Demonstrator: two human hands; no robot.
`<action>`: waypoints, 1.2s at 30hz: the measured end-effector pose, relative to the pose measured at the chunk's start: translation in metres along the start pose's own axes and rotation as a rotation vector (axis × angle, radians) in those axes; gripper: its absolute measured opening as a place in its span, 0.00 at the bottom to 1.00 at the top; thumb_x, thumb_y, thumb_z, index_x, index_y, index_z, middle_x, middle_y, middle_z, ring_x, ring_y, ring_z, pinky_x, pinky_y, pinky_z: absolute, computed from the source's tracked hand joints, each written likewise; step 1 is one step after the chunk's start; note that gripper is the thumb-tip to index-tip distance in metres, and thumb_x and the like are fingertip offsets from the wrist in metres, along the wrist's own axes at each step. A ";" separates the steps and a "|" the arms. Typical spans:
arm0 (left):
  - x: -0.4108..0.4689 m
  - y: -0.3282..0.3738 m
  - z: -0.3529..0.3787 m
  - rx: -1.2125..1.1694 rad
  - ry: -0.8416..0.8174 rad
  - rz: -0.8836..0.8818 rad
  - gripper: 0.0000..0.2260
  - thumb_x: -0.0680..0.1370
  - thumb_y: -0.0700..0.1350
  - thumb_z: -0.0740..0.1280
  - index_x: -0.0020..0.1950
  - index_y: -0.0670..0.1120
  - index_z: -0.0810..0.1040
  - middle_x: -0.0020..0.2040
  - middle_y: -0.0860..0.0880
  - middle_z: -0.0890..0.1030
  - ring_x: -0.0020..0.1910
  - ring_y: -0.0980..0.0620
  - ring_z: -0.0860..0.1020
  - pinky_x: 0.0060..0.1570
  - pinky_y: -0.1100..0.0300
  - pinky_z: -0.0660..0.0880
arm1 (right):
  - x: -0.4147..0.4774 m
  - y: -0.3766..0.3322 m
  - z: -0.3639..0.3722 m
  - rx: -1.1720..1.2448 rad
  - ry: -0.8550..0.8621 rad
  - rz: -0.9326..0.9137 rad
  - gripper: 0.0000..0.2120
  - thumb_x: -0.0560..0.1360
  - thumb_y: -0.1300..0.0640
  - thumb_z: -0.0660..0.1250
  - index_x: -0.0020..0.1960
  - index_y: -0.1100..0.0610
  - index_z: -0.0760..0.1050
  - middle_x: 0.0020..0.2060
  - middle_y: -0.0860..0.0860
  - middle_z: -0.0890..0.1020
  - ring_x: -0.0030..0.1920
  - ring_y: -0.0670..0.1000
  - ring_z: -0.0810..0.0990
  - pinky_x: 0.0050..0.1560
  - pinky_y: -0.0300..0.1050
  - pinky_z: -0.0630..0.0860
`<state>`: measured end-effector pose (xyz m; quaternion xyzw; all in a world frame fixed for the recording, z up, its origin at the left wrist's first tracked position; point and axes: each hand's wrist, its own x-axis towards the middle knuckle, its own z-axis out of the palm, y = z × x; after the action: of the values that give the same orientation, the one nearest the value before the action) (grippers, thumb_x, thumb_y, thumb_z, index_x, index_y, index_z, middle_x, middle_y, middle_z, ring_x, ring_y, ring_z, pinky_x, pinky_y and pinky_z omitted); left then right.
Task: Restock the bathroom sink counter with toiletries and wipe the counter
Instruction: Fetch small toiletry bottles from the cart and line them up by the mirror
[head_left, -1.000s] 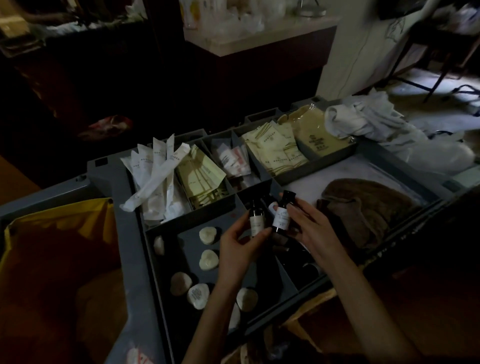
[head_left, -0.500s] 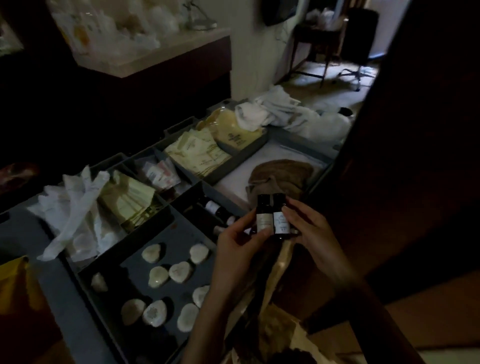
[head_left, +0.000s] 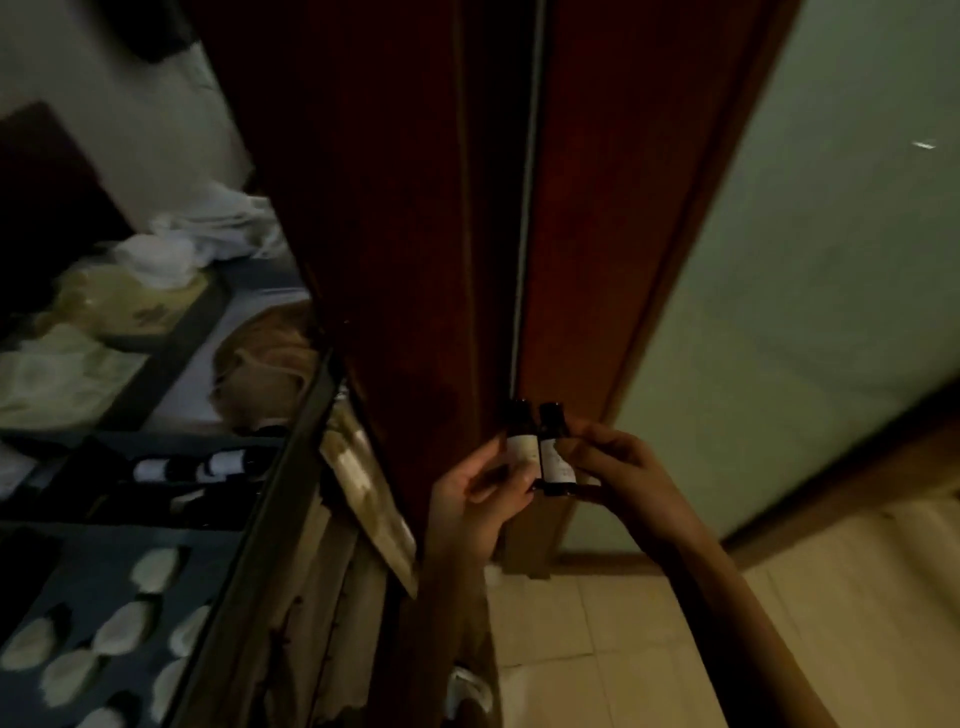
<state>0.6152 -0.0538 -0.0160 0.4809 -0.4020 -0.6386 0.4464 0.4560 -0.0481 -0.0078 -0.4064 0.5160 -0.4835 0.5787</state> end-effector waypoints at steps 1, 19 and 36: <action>-0.006 -0.004 0.013 -0.003 -0.034 -0.006 0.21 0.74 0.35 0.69 0.66 0.42 0.74 0.51 0.51 0.83 0.47 0.57 0.83 0.43 0.63 0.80 | -0.012 0.000 -0.011 0.007 0.031 -0.006 0.13 0.73 0.60 0.66 0.57 0.54 0.79 0.49 0.52 0.85 0.50 0.51 0.84 0.47 0.45 0.81; -0.067 -0.049 0.192 0.124 -0.458 -0.093 0.10 0.72 0.39 0.72 0.51 0.51 0.82 0.48 0.49 0.85 0.50 0.51 0.83 0.40 0.63 0.79 | -0.174 0.005 -0.158 0.203 0.523 -0.121 0.18 0.69 0.60 0.68 0.59 0.56 0.78 0.49 0.54 0.85 0.49 0.52 0.84 0.43 0.40 0.80; -0.036 -0.090 0.430 0.197 -1.027 -0.151 0.19 0.69 0.43 0.72 0.61 0.46 0.79 0.52 0.47 0.85 0.52 0.50 0.83 0.44 0.63 0.79 | -0.231 -0.016 -0.354 0.196 0.990 -0.217 0.20 0.72 0.61 0.67 0.64 0.57 0.75 0.53 0.52 0.84 0.53 0.52 0.83 0.51 0.47 0.81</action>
<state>0.1855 0.0420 0.0008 0.1734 -0.5915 -0.7814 0.0975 0.1036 0.1852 0.0066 -0.1239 0.6353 -0.7212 0.2467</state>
